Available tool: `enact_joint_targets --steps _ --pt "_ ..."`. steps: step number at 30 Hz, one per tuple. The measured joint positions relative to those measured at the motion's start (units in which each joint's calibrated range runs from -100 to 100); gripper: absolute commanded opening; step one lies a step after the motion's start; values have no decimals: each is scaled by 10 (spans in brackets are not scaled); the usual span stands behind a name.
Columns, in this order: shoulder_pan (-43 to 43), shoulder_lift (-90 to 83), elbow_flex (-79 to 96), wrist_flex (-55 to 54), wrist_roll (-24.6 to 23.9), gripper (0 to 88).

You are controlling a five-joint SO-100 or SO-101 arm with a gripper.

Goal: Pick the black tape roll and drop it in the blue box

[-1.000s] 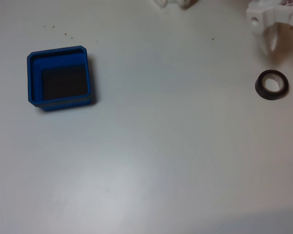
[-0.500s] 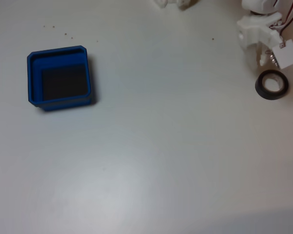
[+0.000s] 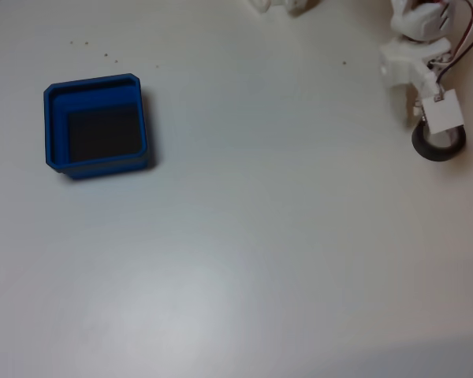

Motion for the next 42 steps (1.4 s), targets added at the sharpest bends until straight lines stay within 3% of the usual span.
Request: enact_joint_targets --steps 8,17,42 --pt "-1 41 -24 0 1 218" --pt "-1 96 -94 0 34 220" --pt "-1 142 -132 0 38 218"
